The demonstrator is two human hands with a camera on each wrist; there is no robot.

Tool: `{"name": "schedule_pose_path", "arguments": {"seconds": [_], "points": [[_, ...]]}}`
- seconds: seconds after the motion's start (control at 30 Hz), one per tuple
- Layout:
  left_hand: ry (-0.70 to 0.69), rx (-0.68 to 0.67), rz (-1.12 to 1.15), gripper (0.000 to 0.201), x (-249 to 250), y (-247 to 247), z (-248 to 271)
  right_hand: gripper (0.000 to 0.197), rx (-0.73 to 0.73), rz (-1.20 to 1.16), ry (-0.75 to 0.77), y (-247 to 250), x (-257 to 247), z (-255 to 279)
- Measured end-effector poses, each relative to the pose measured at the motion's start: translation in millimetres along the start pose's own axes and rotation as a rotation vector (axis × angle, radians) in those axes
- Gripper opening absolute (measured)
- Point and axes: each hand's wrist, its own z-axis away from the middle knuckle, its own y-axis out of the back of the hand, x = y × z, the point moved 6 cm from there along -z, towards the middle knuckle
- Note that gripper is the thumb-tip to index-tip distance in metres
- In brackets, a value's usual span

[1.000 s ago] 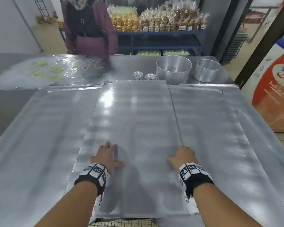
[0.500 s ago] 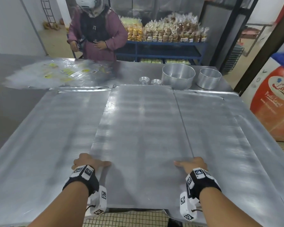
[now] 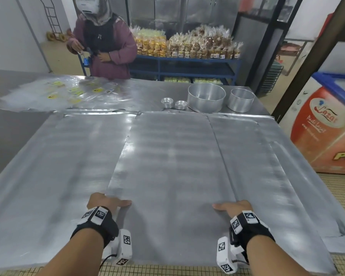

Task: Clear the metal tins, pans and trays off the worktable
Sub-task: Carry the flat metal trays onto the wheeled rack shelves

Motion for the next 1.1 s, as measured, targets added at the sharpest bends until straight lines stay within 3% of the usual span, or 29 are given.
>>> {"name": "schedule_pose_path", "arguments": {"seconds": [0.17,0.27,0.4,0.5,0.63,0.77,1.1], "points": [[-0.037,0.006,0.039,0.062,3,-22,26,0.079,-0.002,-0.069,0.004,33,17,-4],[-0.037,-0.026,0.02,0.065,4,-46,43,0.053,0.018,-0.086,-0.002,61,23,-8],[-0.064,-0.023,0.005,0.072,15,-74,65,0.048,0.034,-0.114,-0.014,94,36,-18],[-0.084,-0.033,0.002,0.073,25,-95,82,0.073,0.04,-0.097,-0.024,115,47,-28],[-0.117,-0.066,-0.062,0.071,30,-126,92,0.09,0.087,-0.135,-0.068,145,58,-36],[-0.126,-0.037,-0.088,0.077,39,-154,106,0.137,0.112,-0.136,-0.088,163,71,-50],[-0.116,-0.07,-0.139,0.072,50,-216,119,0.087,0.166,-0.096,-0.108,212,84,-85]]}}
